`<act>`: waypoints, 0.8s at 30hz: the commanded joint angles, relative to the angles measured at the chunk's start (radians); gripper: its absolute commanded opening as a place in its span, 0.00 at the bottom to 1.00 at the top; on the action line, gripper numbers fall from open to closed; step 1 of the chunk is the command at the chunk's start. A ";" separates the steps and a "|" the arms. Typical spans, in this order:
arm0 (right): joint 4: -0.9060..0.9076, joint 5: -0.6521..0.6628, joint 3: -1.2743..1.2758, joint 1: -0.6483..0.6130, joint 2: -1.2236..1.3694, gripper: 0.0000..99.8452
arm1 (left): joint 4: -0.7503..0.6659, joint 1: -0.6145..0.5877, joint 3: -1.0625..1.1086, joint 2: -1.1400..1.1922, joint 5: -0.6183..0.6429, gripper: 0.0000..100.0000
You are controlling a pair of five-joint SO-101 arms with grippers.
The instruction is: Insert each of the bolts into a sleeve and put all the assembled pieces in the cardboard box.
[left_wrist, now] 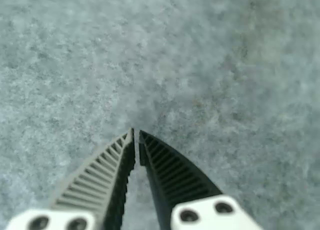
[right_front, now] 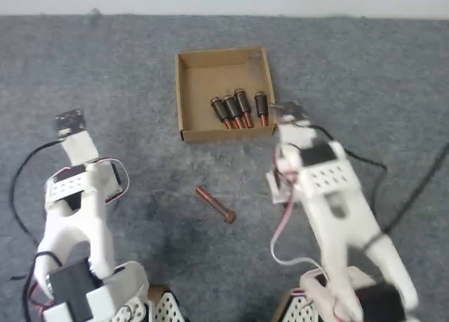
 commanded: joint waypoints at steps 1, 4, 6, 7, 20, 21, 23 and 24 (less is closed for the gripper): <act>-0.147 0.017 0.193 0.171 -0.220 0.01 | 0.097 0.066 -0.039 -0.061 -0.121 0.01; -0.209 0.104 0.319 0.277 -0.326 0.01 | 0.129 0.109 -0.016 -0.115 -0.198 0.01; -0.223 0.150 0.387 0.338 -0.394 0.01 | 0.133 0.146 0.002 -0.158 -0.245 0.01; -0.223 0.158 0.410 0.364 -0.424 0.01 | 0.133 0.166 0.008 -0.180 -0.273 0.01; -0.315 0.167 0.565 0.559 -0.559 0.01 | 0.549 0.781 -0.051 -0.440 -0.717 0.01; -0.315 0.167 0.565 0.559 -0.559 0.01 | 0.572 0.825 -0.053 -0.445 -0.766 0.02; -0.315 0.180 0.566 0.559 -0.559 0.01 | 0.603 0.899 -0.054 -0.451 -0.839 0.06; -0.314 0.201 0.568 0.559 -0.559 0.01 | 0.606 0.928 -0.054 -0.453 -0.856 0.10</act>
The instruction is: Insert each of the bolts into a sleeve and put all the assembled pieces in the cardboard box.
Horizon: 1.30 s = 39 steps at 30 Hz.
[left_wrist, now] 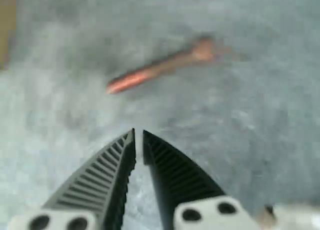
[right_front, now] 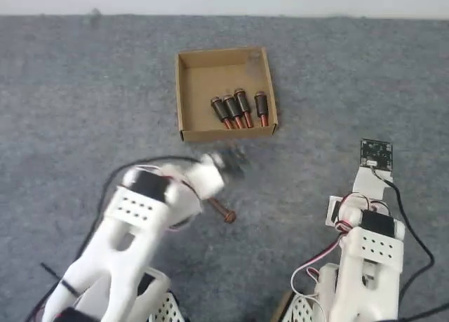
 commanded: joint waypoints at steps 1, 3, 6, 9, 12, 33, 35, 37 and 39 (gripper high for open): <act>-0.018 0.068 -0.003 0.013 -0.030 0.01 | 0.057 0.163 -0.045 -0.046 -0.137 0.13; -0.018 0.084 0.008 0.015 -0.030 0.01 | 0.057 0.206 -0.045 -0.044 -0.158 0.18; -0.018 0.089 0.011 0.015 -0.030 0.01 | 0.018 0.232 -0.045 -0.043 -0.187 0.19; -0.018 0.089 0.011 0.013 -0.030 0.01 | -0.023 0.236 -0.045 -0.041 -0.213 0.19; -0.018 0.089 0.012 0.007 -0.030 0.01 | -0.049 0.265 -0.047 -0.041 -0.221 0.19; -0.018 0.138 0.029 0.005 -0.035 0.01 | -0.176 0.216 -0.262 0.491 -0.264 0.19; -0.018 0.138 0.029 0.004 -0.035 0.01 | -0.176 0.209 -0.262 0.509 -0.278 0.19; -0.018 0.138 0.029 0.004 -0.035 0.01 | -0.178 0.204 -0.262 0.519 -0.279 0.19; -0.018 0.138 0.029 0.004 -0.035 0.01 | -0.183 0.201 -0.257 0.523 -0.281 0.19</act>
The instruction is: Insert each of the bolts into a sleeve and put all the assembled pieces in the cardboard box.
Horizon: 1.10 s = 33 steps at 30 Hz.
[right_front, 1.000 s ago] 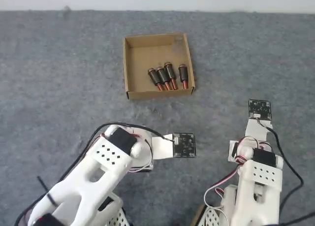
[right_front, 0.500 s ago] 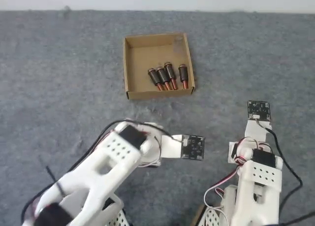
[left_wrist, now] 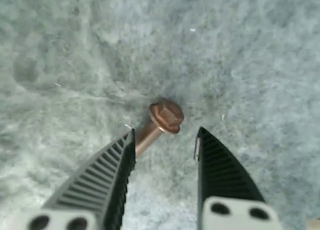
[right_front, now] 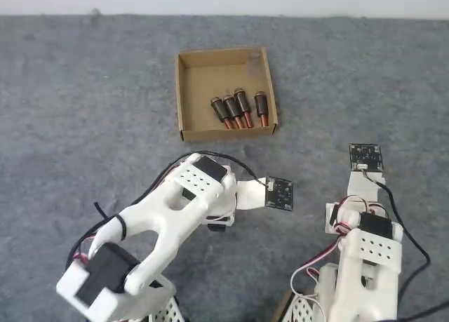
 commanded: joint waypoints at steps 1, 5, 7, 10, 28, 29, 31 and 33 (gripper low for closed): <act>-0.018 0.014 -0.008 0.004 -0.035 0.01 | -0.026 -0.011 -0.048 -0.002 -0.012 0.19; -0.018 0.014 -0.008 0.004 -0.035 0.01 | -0.115 -0.009 0.012 0.000 -0.008 0.15; -0.018 0.014 -0.008 0.004 -0.035 0.01 | -0.157 -0.009 0.048 -0.005 -0.008 0.13; -0.018 0.014 -0.008 0.004 -0.033 0.01 | -0.147 -0.009 0.045 -0.003 -0.008 0.12; -0.018 0.014 -0.008 0.004 -0.030 0.01 | -0.066 0.009 -0.076 0.143 0.057 0.09; -0.018 0.014 -0.008 0.004 -0.030 0.01 | -0.049 0.009 -0.099 0.164 0.057 0.09; -0.018 0.014 -0.008 0.004 -0.030 0.01 | -0.020 0.008 -0.137 0.199 0.057 0.08; -0.018 0.014 -0.008 0.004 -0.030 0.01 | -0.005 0.006 -0.157 0.216 0.057 0.05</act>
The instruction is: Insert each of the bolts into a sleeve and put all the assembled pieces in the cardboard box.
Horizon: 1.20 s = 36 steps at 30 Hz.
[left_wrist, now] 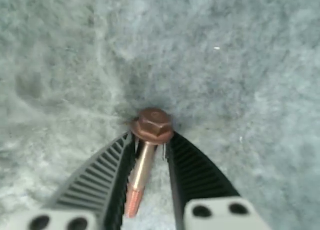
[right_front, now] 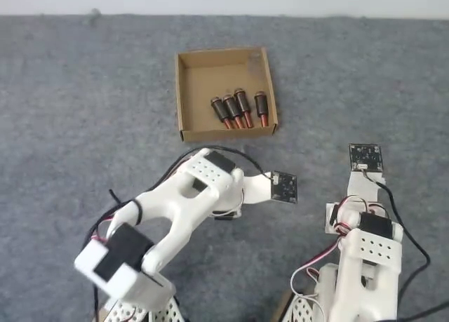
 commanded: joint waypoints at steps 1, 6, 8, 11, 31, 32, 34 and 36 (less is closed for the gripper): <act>-0.019 0.014 -0.008 0.004 -0.030 0.01 | 0.041 0.000 -0.068 0.041 0.008 0.03; -0.022 0.012 -0.006 0.004 -0.030 0.01 | 0.037 0.000 -0.087 0.041 0.084 0.01; -0.027 0.012 0.003 0.004 -0.033 0.01 | 0.037 0.000 -0.102 0.041 0.141 0.01; -0.027 0.012 0.006 0.004 -0.039 0.01 | 0.037 0.009 -0.105 0.041 0.265 0.01; -0.028 0.005 0.003 0.007 -0.039 0.01 | -0.043 -0.150 -0.050 -0.127 0.735 0.01; -0.028 0.005 0.003 0.007 -0.039 0.01 | -0.055 -0.147 -0.019 -0.181 0.735 0.01; -0.028 0.005 0.003 0.005 -0.039 0.01 | -0.087 -0.140 0.059 -0.302 0.736 0.01; -0.028 0.005 0.003 0.005 -0.039 0.01 | -0.117 -0.152 0.130 -0.427 0.741 0.01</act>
